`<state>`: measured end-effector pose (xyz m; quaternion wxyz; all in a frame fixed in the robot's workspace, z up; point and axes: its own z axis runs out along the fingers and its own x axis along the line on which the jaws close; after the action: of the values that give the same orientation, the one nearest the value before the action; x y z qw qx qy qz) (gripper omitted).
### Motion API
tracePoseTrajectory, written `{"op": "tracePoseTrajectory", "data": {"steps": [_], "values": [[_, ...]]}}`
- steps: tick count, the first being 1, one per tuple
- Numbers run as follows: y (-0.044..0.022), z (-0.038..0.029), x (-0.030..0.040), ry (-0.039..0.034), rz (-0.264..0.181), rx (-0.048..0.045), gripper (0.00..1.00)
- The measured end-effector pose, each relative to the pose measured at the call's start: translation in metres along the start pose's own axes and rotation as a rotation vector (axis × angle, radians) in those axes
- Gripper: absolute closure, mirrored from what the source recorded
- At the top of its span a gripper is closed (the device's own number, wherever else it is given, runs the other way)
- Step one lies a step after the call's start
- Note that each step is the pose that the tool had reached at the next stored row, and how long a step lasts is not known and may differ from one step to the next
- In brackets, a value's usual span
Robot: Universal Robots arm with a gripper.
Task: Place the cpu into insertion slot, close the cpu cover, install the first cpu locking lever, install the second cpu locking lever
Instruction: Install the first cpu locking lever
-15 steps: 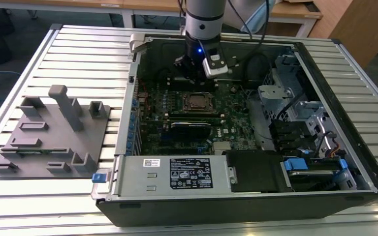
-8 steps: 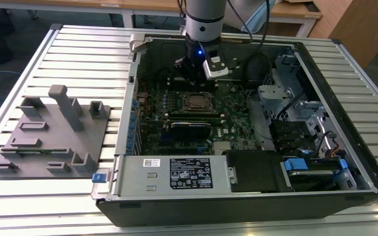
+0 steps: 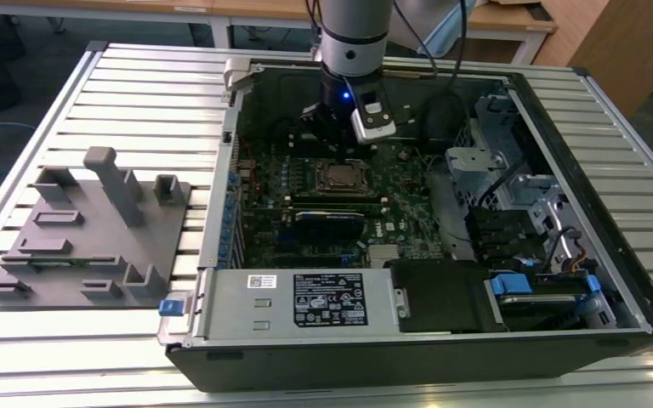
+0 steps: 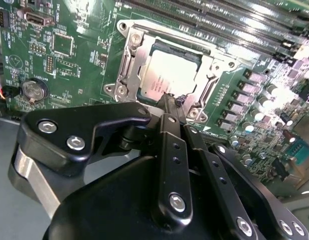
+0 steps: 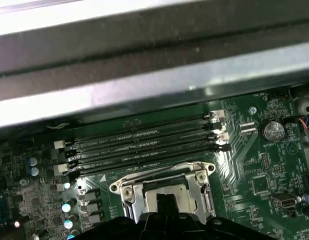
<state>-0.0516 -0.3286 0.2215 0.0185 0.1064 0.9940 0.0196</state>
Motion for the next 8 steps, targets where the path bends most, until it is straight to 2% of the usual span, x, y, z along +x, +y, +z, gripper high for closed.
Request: {"op": "tracePoseTrajectory", "data": {"steps": [8], "values": [[-0.0084,0.0008,-0.0018,0.0007,-0.001,-0.0045,0.9]]}}
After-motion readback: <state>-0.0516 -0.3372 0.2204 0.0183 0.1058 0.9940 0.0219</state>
